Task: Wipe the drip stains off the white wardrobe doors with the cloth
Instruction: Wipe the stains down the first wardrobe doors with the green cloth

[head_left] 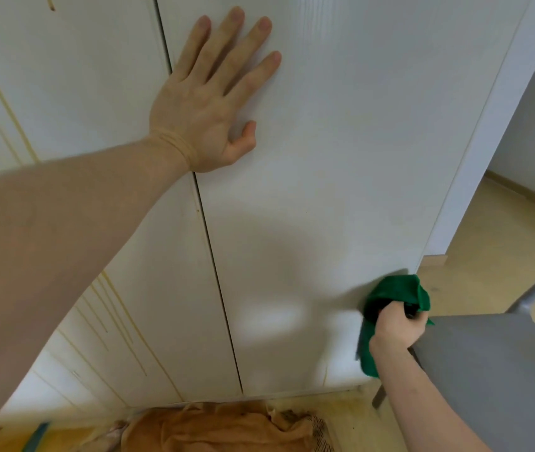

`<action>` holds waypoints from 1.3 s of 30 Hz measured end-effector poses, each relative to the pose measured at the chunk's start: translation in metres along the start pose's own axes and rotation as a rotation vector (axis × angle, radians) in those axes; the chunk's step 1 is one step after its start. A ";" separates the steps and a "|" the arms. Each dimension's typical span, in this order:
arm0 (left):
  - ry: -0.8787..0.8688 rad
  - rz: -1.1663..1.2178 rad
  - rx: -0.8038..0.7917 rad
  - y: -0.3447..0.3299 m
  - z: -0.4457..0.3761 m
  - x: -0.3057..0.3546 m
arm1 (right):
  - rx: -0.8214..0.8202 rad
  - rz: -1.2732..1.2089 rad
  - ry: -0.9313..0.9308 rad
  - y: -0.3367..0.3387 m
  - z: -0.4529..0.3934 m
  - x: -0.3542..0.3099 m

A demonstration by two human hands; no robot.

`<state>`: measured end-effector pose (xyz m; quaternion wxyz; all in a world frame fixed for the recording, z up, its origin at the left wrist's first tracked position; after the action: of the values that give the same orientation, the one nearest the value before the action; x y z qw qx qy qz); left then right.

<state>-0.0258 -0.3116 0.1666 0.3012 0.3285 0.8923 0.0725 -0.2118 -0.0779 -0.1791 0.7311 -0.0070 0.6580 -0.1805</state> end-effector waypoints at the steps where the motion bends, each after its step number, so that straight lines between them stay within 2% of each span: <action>1: 0.000 0.000 0.004 0.000 0.000 0.000 | 0.006 0.019 -0.006 0.000 -0.002 0.003; 5: -0.002 0.003 0.006 0.001 -0.001 0.001 | 0.029 0.091 -0.022 -0.006 0.002 0.018; 15: 0.011 -0.017 0.017 0.002 0.000 0.000 | 0.009 0.174 -0.271 -0.022 0.055 0.061; 20: 0.014 -0.017 0.018 0.002 -0.001 0.001 | -0.193 0.180 -0.390 -0.038 0.101 0.075; 24: 0.019 -0.021 0.019 0.003 -0.001 0.002 | -0.198 0.207 -0.468 -0.059 0.149 0.099; 29: 0.030 -0.028 -0.016 0.003 0.000 0.001 | -0.517 0.178 -0.625 -0.080 0.208 0.135; 34: 0.044 -0.029 -0.030 0.001 0.001 0.001 | -0.686 0.161 -0.669 -0.086 0.202 0.142; 36: 0.041 -0.025 -0.029 0.002 0.001 0.001 | -0.691 0.170 -0.676 -0.083 0.191 0.139; 39: 0.029 -0.023 -0.012 0.003 0.001 0.001 | -0.604 0.111 -0.667 -0.072 0.163 0.129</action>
<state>-0.0248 -0.3087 0.1663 0.2909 0.3153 0.8998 0.0792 -0.0637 -0.2174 -0.2629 0.8768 -0.2427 0.4089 0.0713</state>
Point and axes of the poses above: each hand's wrist, its own z-axis away from the middle knuckle, its own y-axis out of the back of the hand, x = y × z, the point moved 4 cm from there along -z, towards the middle knuckle, and after that the axes turned 12 degrees about y, right-handed, at the moved point
